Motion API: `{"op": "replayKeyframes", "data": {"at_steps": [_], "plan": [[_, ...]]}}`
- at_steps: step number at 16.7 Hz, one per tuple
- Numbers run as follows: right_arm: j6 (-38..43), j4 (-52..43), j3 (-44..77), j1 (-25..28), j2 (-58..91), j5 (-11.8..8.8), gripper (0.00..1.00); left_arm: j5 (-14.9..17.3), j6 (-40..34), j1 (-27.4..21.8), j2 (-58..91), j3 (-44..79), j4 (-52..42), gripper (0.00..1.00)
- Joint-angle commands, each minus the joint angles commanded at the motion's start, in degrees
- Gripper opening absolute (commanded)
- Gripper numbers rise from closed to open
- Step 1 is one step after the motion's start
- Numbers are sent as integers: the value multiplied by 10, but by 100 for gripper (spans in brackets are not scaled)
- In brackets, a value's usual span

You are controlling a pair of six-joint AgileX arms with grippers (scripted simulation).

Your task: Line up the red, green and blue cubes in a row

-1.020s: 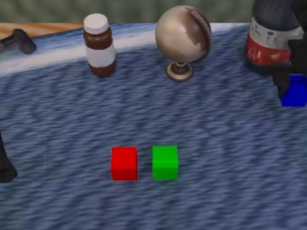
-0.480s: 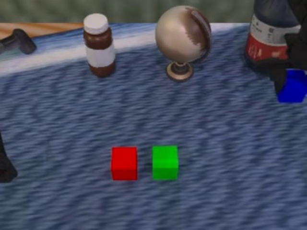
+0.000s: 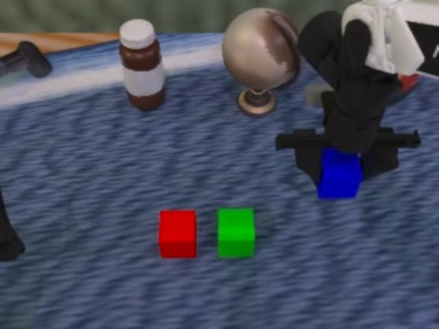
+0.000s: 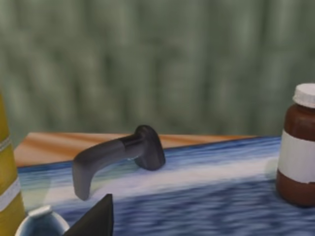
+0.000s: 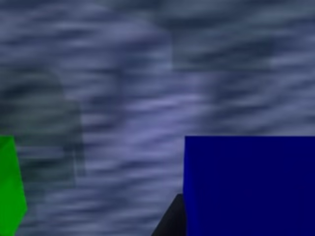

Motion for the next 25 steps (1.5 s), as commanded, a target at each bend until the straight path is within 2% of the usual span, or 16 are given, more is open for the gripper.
{"op": "replayKeyframes", "data": {"at_steps": [3, 5, 11, 17, 22, 25], "plan": [[66, 15, -58, 68, -46, 0, 0, 0, 0, 0, 0, 0, 0, 100], [83, 20, -74, 85, -60, 1, 0, 0, 0, 0, 0, 0, 0, 100], [82, 29, -81, 84, -55, 0, 0, 0, 0, 0, 0, 0, 0, 100], [85, 152, -154, 86, -13, 0, 0, 0, 0, 0, 0, 0, 0, 100], [86, 165, -164, 87, -5, 1, 0, 0, 0, 0, 0, 0, 0, 100], [86, 165, -164, 87, -5, 1, 23, 0, 0, 0, 0, 0, 0, 100]]}}
